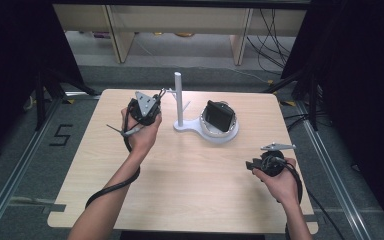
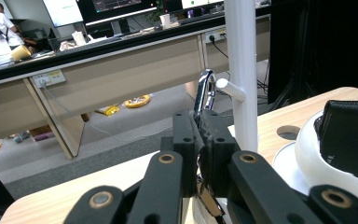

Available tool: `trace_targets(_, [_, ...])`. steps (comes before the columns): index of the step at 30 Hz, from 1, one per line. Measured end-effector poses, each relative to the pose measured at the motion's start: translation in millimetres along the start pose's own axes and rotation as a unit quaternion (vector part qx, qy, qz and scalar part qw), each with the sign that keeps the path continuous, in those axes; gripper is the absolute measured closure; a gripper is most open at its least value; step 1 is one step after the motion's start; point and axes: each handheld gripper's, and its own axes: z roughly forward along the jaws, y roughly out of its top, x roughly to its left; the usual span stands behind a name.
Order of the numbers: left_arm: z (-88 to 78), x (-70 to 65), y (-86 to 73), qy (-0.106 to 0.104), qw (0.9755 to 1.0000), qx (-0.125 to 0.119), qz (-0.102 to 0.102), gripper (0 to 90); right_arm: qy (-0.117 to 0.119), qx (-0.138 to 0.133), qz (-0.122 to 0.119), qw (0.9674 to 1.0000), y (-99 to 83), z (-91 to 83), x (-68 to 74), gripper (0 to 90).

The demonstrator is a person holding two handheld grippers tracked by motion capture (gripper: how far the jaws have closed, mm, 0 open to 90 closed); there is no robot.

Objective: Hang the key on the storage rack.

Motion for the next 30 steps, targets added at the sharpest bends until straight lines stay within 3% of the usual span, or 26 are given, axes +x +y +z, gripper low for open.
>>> trace_targets(2, [0.1, -1.9, 0.3, 0.003, 1.0, -0.001, 0.005, 85.3, -0.007, 0.005, 0.002, 1.0, 0.3, -0.9, 1.3, 64.5])
trace_targets(5, [-0.2, -5.0, 1.0, 0.006, 0.9998, -0.004, 0.016, 85.3, -0.011, 0.002, -0.013, 0.9999, -0.3, -0.7, -0.2, 64.5])
trace_targets(6, [-0.6, -6.1, 1.3, 0.006, 0.9998, -0.006, 0.02, 85.2, -0.008, 0.004, -0.002, 1.0, 0.1, -1.1, 1.2, 64.5])
trace_targets(7, [-1.2, -6.8, 1.8, 0.007, 0.9996, -0.007, 0.026, 85.2, -0.009, 0.002, -0.01, 0.9999, -0.3, -0.4, 0.0, 64.5])
trace_targets(11, [-2.5, -11.1, 3.2, 0.006, 0.9994, -0.012, 0.034, 85.0, -0.008, 0.003, 0.0, 1.0, 0.4, -1.2, 1.4, 64.6])
trace_targets(18, [-2.2, -17.3, 4.9, -0.006, 0.9991, -0.017, 0.039, 85.0, 0.0, 0.0, -0.004, 1.0, 0.0, -1.0, -0.4, 64.6])
trace_targets(21, [-2.7, -19.5, 5.7, -0.004, 0.9983, -0.019, 0.056, 85.1, -0.005, 0.001, -0.001, 1.0, 0.1, -1.8, 0.6, 64.6])
trace_targets(23, [-2.2, -20.7, 5.3, -0.01, 0.9984, -0.017, 0.054, 85.0, 0.003, 0.001, 0.004, 1.0, 0.1, -0.4, 0.8, 64.6])
trace_targets(25, [-0.8, -21.2, 4.1, -0.012, 0.9986, -0.016, 0.049, 85.0, -0.01, 0.001, -0.01, 0.9999, -0.2, -0.8, 0.1, 64.6])
trace_targets(29, [-0.1, -20.8, 2.1, -0.019, 0.9987, -0.014, 0.046, 84.6, -0.007, 0.004, 0.003, 1.0, 0.0, -1.9, 1.8, 64.4])
trace_targets(30, [-0.1, -20.2, 1.6, -0.024, 0.9988, -0.012, 0.041, 84.3, -0.009, -0.003, -0.004, 0.9999, -0.1, -1.5, 0.7, 64.4])
